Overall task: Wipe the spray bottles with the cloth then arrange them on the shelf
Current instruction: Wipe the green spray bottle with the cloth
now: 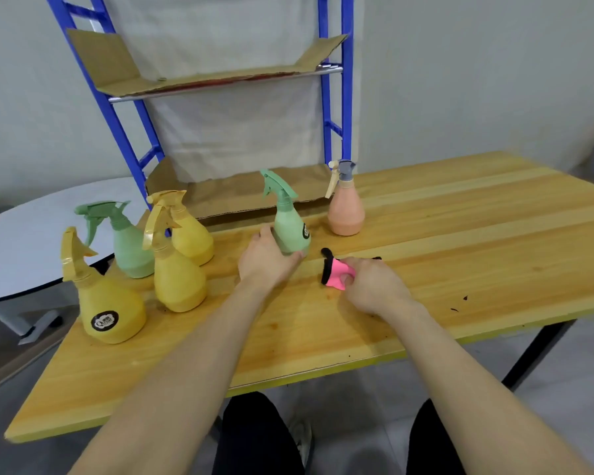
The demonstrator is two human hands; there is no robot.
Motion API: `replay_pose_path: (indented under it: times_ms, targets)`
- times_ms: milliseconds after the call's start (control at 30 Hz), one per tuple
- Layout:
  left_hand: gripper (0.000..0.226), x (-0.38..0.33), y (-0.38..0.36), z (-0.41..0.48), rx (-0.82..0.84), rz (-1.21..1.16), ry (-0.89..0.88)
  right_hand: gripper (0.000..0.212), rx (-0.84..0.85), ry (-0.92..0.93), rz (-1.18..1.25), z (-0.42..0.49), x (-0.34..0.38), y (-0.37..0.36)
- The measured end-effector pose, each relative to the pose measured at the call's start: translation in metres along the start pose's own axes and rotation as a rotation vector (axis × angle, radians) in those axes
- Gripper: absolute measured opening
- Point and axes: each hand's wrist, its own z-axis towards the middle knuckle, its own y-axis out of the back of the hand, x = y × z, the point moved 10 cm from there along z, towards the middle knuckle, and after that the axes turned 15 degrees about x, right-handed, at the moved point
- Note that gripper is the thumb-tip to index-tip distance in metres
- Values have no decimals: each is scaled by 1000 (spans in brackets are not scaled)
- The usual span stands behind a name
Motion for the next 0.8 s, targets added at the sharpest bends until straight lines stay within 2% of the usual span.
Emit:
replay_pose_path:
  times_ms: [167,367,433,500,567,600,633,700,800]
  targets:
    - [81,-19,-7,46,9,27,16,36,-34,1,-51,9,1,-2]
    - [96,-26,-11,62,42,-31,43,39,-26,11,-41,16,-5,-4]
    - [83,-21,-7,50,18,-44,28,39,-20,12,-23,15,-6,-4]
    - [55,-17,-4,30,11,-68,-20,32,-24,2,20,12,-8,-3]
    - [28,-15,-13,8,111,-119,-89,25,-41,-8,54,10,-9,5]
    - [22,-15,-20,-4,183,-155,-129,20,-55,-12,85,9,-8,12]
    - [23,-14,-27,-16,249,-197,-169,16,-66,-14,136,8,-6,20]
    - [42,-11,-32,-38,319,-286,-251,14,-43,12,276,4,5,30]
    - [81,-15,-2,-72,154,-196,-458,26,136,50,487,-5,35,20]
